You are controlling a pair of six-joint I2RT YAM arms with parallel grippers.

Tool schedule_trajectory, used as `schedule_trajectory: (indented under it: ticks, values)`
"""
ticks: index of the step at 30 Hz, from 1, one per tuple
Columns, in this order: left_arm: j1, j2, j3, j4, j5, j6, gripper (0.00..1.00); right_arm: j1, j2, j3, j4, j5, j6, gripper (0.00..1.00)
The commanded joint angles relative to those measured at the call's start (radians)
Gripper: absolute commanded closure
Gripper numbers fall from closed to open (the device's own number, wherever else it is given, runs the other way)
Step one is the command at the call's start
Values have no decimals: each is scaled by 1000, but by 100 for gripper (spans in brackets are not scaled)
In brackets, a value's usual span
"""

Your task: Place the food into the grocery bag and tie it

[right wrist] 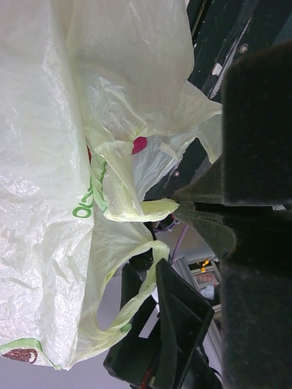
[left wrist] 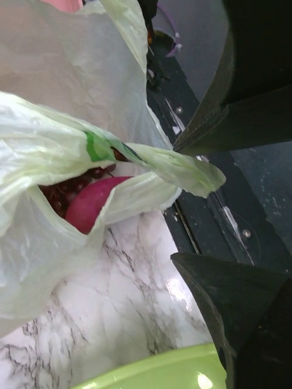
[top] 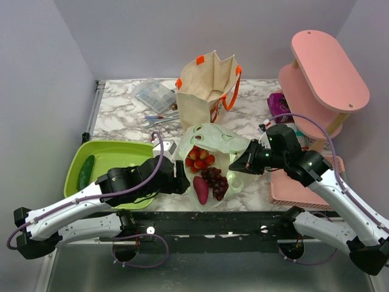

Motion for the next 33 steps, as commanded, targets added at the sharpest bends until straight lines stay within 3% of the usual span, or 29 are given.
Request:
schedule_trajectory:
  ticks: [1,4,7,8,14,23,33]
  values:
    - [-4,18,-2,133,19,-28,46,3,0,-10,-5,3,10,99]
    - [-4,45,12,99,-18,-46,68,4,-2,-8,-11,6,8,99]
    - [-5,30,6,120,-13,-51,98,4,-8,-10,-12,7,11,99]
    - [-4,23,13,122,-11,-48,100,3,-9,-4,-12,3,14,99]
    - [-4,19,224,13,-22,9,100,4,-1,108,15,-49,51,99]
    - [18,162,613,-90,-79,183,100,4,87,362,18,53,-2,99]
    - [233,294,900,-108,158,303,100,3,204,589,21,162,-64,99]
